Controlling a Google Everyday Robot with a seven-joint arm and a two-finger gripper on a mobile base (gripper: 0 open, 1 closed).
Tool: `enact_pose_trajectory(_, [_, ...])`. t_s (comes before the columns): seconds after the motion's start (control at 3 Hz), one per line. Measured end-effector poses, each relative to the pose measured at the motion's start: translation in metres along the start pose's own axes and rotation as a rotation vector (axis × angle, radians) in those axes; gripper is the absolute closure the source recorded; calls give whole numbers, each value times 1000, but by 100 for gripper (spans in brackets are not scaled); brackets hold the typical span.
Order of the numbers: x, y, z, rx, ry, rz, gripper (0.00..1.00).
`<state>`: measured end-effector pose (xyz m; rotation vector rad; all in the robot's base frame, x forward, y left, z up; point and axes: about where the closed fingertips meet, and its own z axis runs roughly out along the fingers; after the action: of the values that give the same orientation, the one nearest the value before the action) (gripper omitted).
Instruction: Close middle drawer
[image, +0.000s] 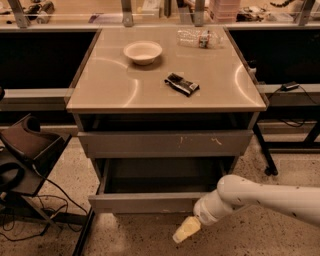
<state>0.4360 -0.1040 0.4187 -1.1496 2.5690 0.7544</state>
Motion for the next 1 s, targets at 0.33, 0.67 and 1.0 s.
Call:
enact_pose_trajectory(0.33, [-19,-14,-4,19,-7,-13,0])
enact_pose_trajectory(0.67, [-44,-38,-14,40,-23,2,0])
enact_pose_trajectory(1.0, [-43,-37,-15,40,-23,2,0])
